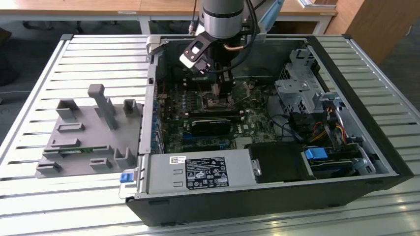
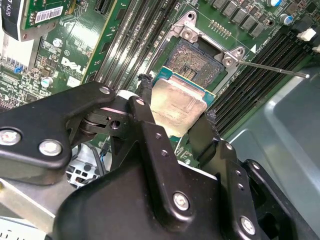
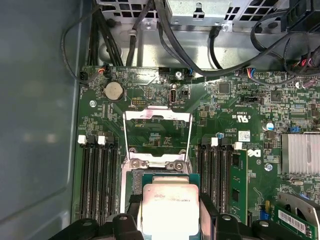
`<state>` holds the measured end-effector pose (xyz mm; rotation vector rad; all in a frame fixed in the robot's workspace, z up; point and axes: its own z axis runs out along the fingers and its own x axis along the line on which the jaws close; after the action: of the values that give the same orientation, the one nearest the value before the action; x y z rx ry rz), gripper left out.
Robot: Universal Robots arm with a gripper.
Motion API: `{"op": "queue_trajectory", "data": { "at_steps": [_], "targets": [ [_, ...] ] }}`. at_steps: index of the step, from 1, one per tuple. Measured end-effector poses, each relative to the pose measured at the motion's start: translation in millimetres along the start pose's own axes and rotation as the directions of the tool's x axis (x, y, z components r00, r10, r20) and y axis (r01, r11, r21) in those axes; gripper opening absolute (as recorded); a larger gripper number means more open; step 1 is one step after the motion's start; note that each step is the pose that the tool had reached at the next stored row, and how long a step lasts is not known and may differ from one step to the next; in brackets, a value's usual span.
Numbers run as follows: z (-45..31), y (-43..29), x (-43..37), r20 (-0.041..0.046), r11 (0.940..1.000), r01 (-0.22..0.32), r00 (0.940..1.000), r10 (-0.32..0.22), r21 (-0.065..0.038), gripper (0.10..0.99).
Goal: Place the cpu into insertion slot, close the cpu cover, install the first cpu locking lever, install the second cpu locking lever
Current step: 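Place the cpu into insertion slot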
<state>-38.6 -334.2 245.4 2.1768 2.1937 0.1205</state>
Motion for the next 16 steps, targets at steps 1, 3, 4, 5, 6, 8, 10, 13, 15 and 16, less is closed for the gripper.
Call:
{"op": "queue_trajectory", "data": {
  "at_steps": [1, 3, 4, 5, 6, 8, 10, 13, 15, 16],
  "targets": [
    [0.6, -0.1, 0.0, -0.0001, 1.0, -0.001, 1.0, 0.001, 0.0, 0.541],
    [1.5, -0.1, 0.2, 0.0005, 1.0, -0.002, 1.0, 0.002, 0.0, 0.541],
    [2.1, -0.2, 0.2, 0.0004, 1.0, -0.002, 1.0, 0.002, 0.0, 0.541],
    [2.6, -0.2, 0.2, 0.0004, 1.0, -0.002, 1.0, 0.002, 0.0, 0.541],
    [2.9, -0.3, 0.2, 0.0005, 1.0, -0.003, 1.0, 0.003, 0.0, 0.541],
    [3.6, -0.3, 0.3, 0.0006, 1.0, -0.003, 1.0, 0.003, 0.0, 0.541],
    [4.1, -0.4, 0.5, 0.0006, 1.0, -0.003, 1.0, 0.003, 0.0, 0.541],
    [5.0, -0.4, 1.0, 0.0004, 1.0, -0.003, 1.0, 0.003, 0.0, 0.541],
    [5.4, -0.5, 1.1, 0.0006, 1.0, -0.003, 1.0, 0.003, 0.0, 0.541],
    [5.6, -0.5, 1.2, 0.0006, 1.0, -0.003, 1.0, 0.003, 0.0, 0.541]
  ]
}}
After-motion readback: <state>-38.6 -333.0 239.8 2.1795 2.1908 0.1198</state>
